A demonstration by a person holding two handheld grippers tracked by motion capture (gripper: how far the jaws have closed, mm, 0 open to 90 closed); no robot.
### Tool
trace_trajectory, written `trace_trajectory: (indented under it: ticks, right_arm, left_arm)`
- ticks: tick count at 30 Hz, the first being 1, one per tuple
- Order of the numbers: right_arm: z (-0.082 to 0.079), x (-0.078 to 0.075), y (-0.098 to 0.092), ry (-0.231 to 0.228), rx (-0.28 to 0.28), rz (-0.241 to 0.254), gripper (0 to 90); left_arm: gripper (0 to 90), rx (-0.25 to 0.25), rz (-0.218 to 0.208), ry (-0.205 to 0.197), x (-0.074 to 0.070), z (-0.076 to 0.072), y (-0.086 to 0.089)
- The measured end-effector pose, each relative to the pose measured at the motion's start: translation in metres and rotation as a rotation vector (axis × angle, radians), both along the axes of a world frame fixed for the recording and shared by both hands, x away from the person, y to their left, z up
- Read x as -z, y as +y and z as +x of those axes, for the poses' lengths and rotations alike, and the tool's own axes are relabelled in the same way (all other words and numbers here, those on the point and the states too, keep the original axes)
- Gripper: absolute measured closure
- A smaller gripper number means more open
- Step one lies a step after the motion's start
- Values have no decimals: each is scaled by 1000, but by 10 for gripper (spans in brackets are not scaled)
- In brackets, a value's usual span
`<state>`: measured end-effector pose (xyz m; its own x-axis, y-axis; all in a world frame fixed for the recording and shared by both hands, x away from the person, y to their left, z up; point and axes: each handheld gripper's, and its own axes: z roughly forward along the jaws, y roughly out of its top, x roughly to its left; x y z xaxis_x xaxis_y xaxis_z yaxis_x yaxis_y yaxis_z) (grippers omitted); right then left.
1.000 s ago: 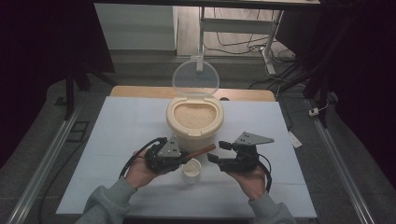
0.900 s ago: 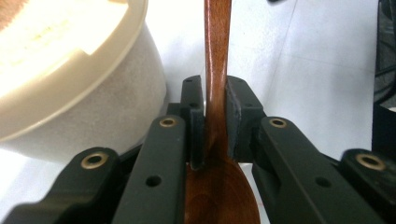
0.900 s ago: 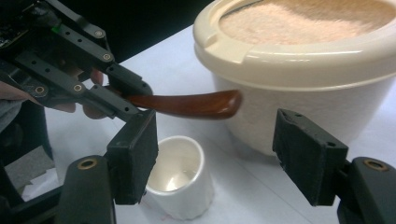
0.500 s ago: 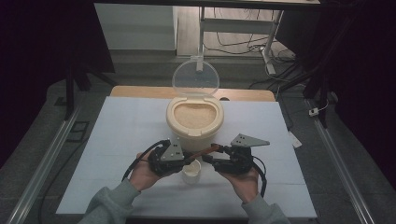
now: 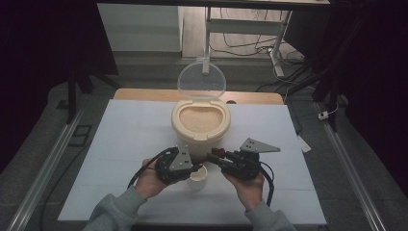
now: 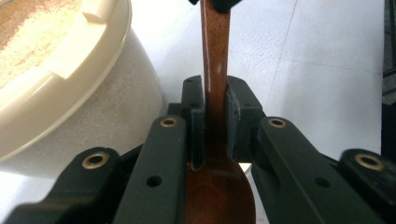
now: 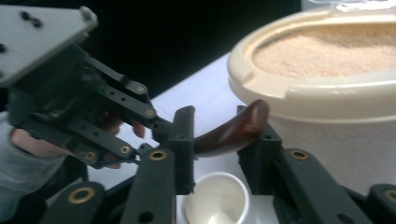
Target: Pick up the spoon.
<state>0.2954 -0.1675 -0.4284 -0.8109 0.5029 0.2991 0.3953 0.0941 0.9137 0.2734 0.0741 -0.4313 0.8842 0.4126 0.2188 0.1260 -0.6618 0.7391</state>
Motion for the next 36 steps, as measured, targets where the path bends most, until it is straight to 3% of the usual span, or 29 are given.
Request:
trace_trajectory:
  ticks: [7, 14, 16, 18, 23, 26, 31, 36]
  right_arm:
    - [0, -2, 3, -15, -73, 59, 816]
    - [-2, -3, 3, -49, -97, 75, 827]
    - [-1, -3, 3, -53, -97, 87, 828]
    - [-1, -3, 1, -64, -90, 93, 829]
    - [0, -6, -8, -79, -73, 154, 828]
    - [1, -8, -12, -93, -64, 147, 829]
    - [4, -9, -20, -94, -51, 165, 829]
    - [4, -13, -27, -109, -31, 161, 829]
  left_arm:
    - [785, -1, 8, -12, -1, -1, 1]
    - [774, 2, -4, -9, -1, -2, 2]
    - [750, -3, -30, 6, -2, -1, 4]
    - [672, -8, -41, 11, -2, -1, 6]
    - [447, -64, -119, 29, -2, -5, 20]
    - [379, -112, -162, 36, 0, -10, 37]
    - [328, -157, -184, 43, 4, -13, 52]
    - [311, -219, -188, 62, 21, -21, 79]
